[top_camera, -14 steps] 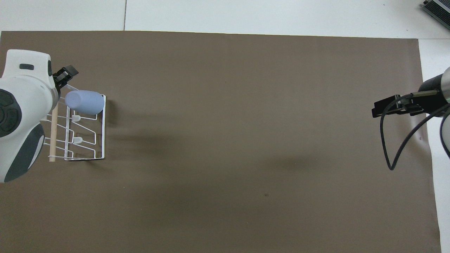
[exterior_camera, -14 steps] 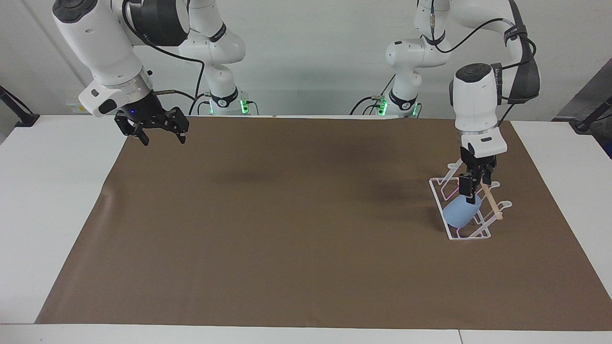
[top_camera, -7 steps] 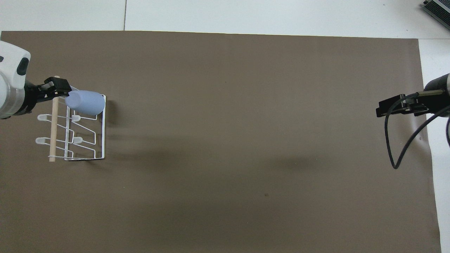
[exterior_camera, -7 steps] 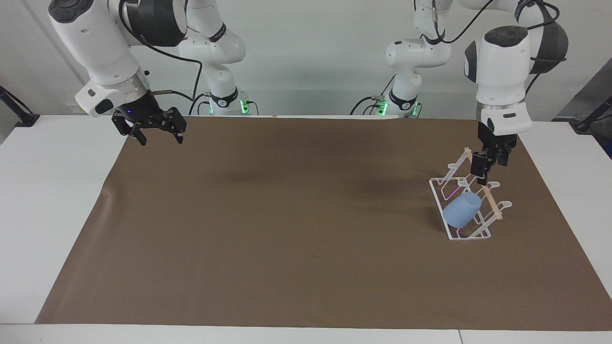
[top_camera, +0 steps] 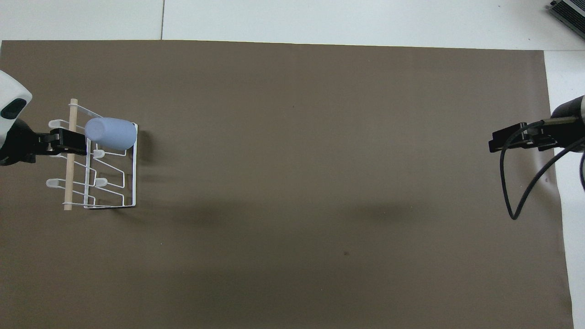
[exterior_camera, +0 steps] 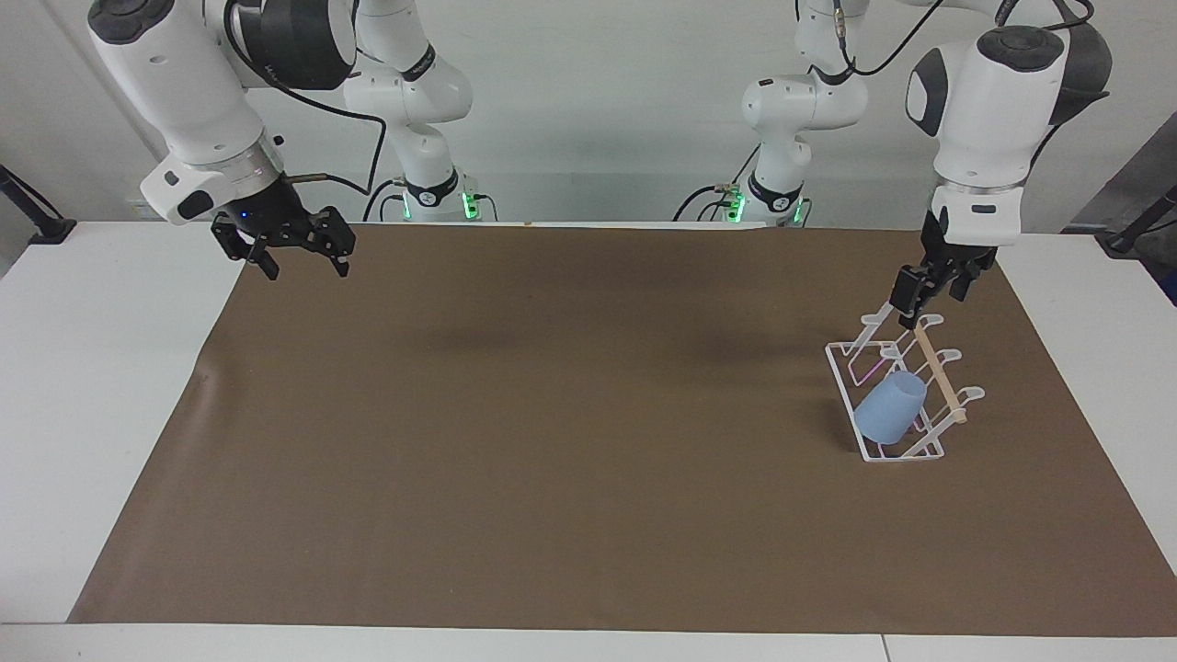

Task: Hang cup on cup holder
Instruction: 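Open the left gripper and draw it back from the cup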

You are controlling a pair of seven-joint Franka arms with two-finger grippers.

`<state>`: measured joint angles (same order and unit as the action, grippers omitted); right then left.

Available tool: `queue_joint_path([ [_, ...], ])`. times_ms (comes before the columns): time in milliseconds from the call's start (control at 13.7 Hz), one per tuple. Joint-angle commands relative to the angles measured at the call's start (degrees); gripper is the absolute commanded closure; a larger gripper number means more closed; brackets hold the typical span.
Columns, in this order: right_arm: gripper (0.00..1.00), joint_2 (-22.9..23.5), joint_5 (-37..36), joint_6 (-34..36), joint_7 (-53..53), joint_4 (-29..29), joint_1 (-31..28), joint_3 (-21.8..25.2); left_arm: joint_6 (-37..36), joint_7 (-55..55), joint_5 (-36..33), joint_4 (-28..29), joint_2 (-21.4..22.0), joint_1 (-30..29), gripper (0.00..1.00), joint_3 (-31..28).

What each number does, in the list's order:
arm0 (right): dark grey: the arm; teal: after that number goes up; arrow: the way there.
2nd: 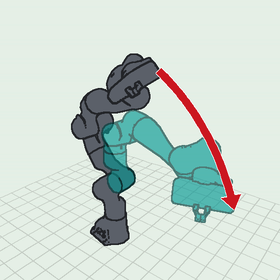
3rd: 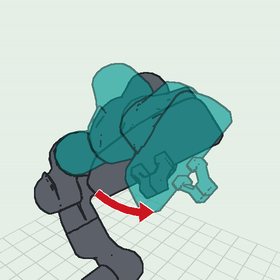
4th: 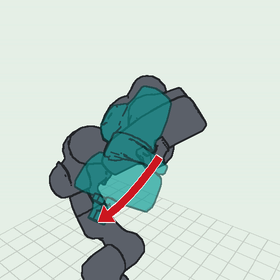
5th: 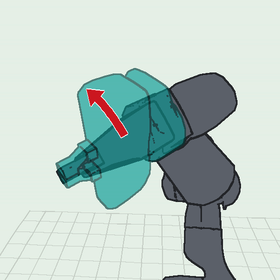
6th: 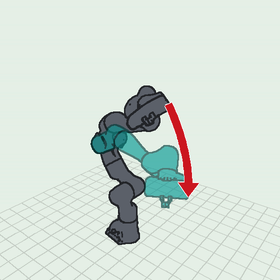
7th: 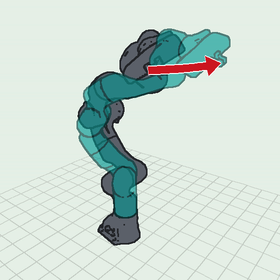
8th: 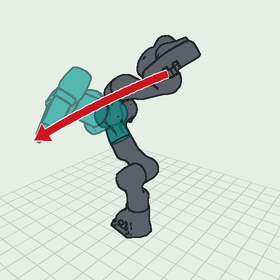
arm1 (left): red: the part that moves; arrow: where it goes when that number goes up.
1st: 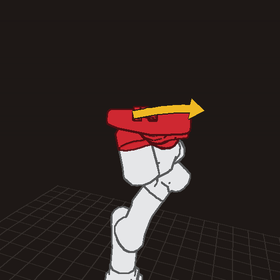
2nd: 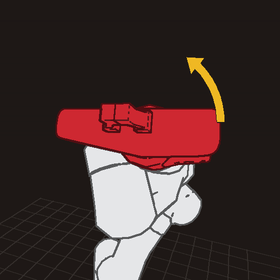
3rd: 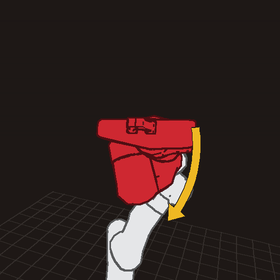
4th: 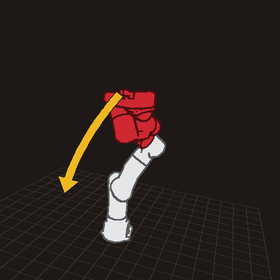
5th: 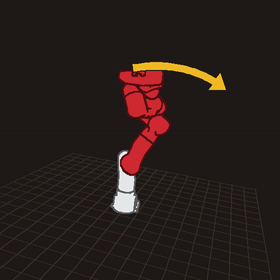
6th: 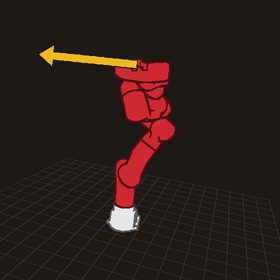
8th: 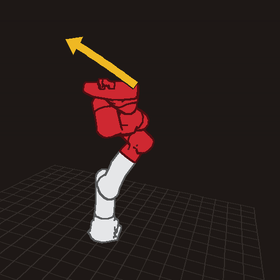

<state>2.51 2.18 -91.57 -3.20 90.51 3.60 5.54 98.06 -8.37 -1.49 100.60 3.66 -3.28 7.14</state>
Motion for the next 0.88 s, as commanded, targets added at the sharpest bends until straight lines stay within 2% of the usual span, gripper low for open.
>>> queue_joint_path([
  [0, 0.0, -0.9, -0.5, 0.3, -1.1, 0.9, -0.3, -0.2, -10.1, 1.6, 0.3, -11.2, -3.7, 0.1, 0.0, 1.6],
  [146, 0.0, -0.9, -0.5, 0.3, -1.1, 0.9, -0.3, -0.2, -13.0, 1.7, 1.6, -13.9, -4.1, 0.0, 0.0, 2.1],
  [366, 0.0, -0.9, -0.5, 0.4, -1.1, 0.9, -0.3, -0.2, -11.8, 1.5, 4.6, -13.9, -3.9, -0.2, 0.0, 1.9],
  [585, 0.0, -0.9, -0.5, 0.4, -1.1, 0.9, -0.3, -0.2, -8.9, 4.0, 4.7, -9.2, -1.7, -0.5, 0.0, 1.7],
  [805, 0.0, -0.8, -0.5, 0.4, -1.1, 1.0, -0.3, -0.2, -9.3, 5.5, 4.7, -9.1, -1.6, -0.4, 0.0, 1.8],
])
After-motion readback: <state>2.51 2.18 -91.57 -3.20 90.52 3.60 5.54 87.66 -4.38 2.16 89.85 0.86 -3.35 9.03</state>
